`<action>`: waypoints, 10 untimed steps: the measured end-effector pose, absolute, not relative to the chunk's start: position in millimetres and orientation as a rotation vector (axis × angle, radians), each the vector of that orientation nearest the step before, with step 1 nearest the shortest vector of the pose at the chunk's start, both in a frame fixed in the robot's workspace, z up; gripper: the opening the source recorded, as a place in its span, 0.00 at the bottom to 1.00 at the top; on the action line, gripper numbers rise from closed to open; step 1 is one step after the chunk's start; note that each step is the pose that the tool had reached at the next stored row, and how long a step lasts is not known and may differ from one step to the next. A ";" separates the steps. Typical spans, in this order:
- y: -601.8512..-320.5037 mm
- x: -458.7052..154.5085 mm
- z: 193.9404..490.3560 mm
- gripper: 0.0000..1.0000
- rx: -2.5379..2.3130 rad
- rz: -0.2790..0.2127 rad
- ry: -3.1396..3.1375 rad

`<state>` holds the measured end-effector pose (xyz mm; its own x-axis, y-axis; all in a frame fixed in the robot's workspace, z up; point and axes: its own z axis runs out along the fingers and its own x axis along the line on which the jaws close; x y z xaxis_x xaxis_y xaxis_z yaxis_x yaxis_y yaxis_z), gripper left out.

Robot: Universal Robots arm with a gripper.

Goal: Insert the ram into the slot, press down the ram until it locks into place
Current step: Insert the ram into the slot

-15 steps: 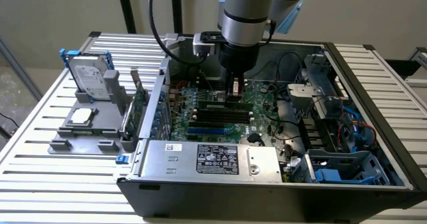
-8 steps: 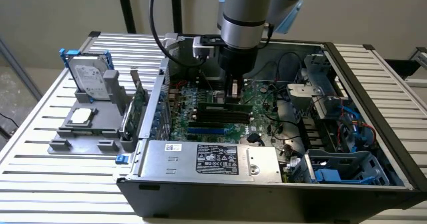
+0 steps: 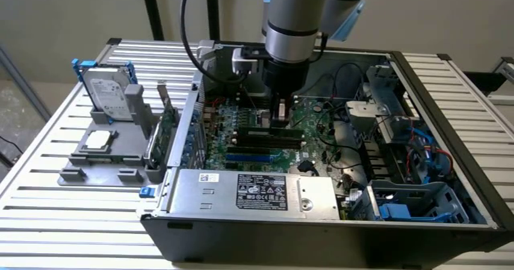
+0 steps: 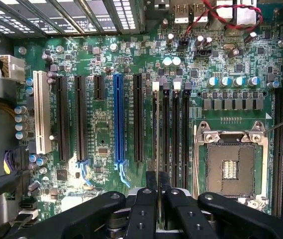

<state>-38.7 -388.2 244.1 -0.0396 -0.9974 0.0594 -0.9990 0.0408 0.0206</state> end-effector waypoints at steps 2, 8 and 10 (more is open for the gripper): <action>-387.5 -38.6 242.0 0.13 2.135 0.044 -2.223; -385.4 -38.8 237.2 0.13 2.132 0.050 -2.220; -385.2 -38.8 236.3 0.13 2.132 0.051 -2.220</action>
<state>-38.8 -385.2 236.3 -0.0395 -0.9969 0.0686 -0.9990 0.0409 0.0203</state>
